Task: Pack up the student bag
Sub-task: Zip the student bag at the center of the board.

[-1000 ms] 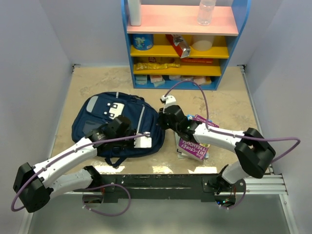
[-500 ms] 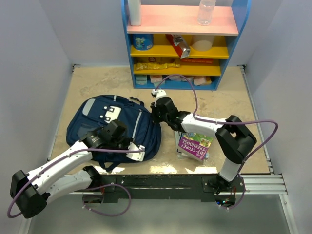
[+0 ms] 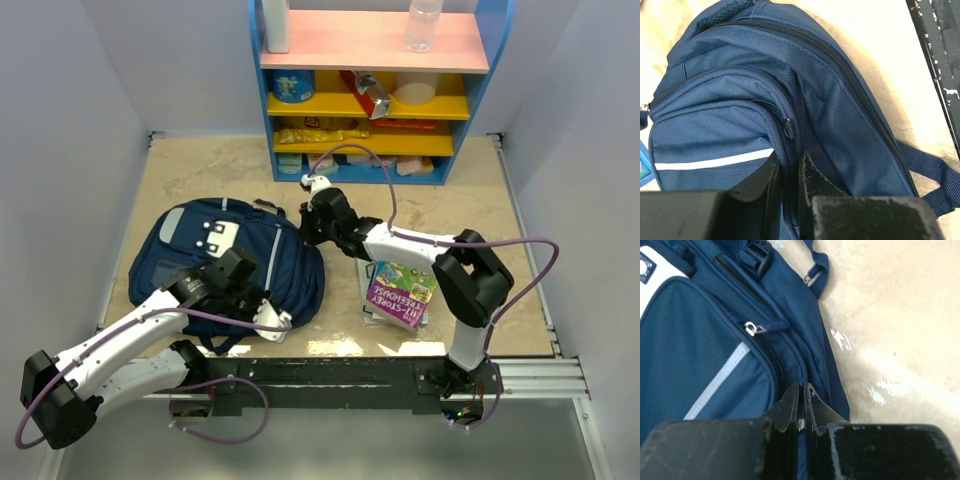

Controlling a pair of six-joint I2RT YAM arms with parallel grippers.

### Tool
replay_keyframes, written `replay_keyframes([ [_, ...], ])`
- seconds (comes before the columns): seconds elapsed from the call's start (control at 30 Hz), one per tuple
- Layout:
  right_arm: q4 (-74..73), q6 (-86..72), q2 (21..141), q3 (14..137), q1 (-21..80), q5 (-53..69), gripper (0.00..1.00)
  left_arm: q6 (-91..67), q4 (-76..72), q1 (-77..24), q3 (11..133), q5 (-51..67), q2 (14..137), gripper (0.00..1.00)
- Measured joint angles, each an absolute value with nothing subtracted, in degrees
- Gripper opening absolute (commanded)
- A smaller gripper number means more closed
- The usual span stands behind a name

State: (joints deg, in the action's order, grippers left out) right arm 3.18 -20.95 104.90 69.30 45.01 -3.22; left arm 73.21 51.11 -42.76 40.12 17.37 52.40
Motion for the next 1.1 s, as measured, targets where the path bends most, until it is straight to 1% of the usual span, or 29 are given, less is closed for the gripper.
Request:
replay_keyframes([
  [0.1,5.06,-21.28,102.32,65.52,44.91,-3.38,0.0,73.65,51.48,-42.76,40.29,17.89,52.93,0.0],
  [0.2,6.28,-22.15,96.84,59.37,44.53,-3.62,0.0,76.38,51.64,-42.83,40.23,19.31,52.58,0.0],
  [0.33,6.81,-23.73,88.16,51.72,43.88,-5.56,0.0,84.66,50.39,-43.46,39.75,19.62,53.65,0.0],
  [0.47,5.85,-25.54,79.02,45.04,43.44,-7.9,0.0,93.54,48.66,-45.39,41.17,18.28,59.79,0.0],
  [0.5,5.13,-25.85,76.84,43.59,43.33,-8.32,0.0,94.89,48.31,-45.82,42.04,18.2,61.25,0.01],
  [0.57,4.08,-26.26,73.3,41.41,43.09,-9.02,0.0,95.7,48.12,-46.35,43.83,18.22,63.24,0.11],
  [0.63,3.18,-26.65,70.98,39.97,43.0,-9.5,0.0,93.54,47.99,-46.76,45.87,18.52,65.36,0.11],
  [0.67,2.85,-26.92,70.54,39.75,43.09,-9.52,0.0,91.11,48.18,-46.83,46.94,18.5,66.48,0.24],
  [0.7,2.74,-27.09,70.48,39.7,43.24,-9.52,0.0,88.64,48.71,-46.76,47.99,18.74,67.51,0.99],
  [0.73,2.74,-27.22,70.57,39.7,43.55,-9.58,0.0,86.32,49.12,-46.52,48.84,19.09,68.23,1.0],
  [0.93,2.96,-27.46,71.64,39.55,46.57,-10.35,0.0,63.33,49.47,-44.86,57.23,24.88,71.31,1.0],
  [1.03,3.16,-27.97,71.64,39.07,47.27,-10.35,0.0,53.08,45.74,-46.48,60.6,27.83,72.75,1.0],
  [1.1,3.2,-28.25,71.61,38.96,47.37,-10.35,0.0,47.16,43.16,-48.77,60.95,27.35,74.46,1.0],
])
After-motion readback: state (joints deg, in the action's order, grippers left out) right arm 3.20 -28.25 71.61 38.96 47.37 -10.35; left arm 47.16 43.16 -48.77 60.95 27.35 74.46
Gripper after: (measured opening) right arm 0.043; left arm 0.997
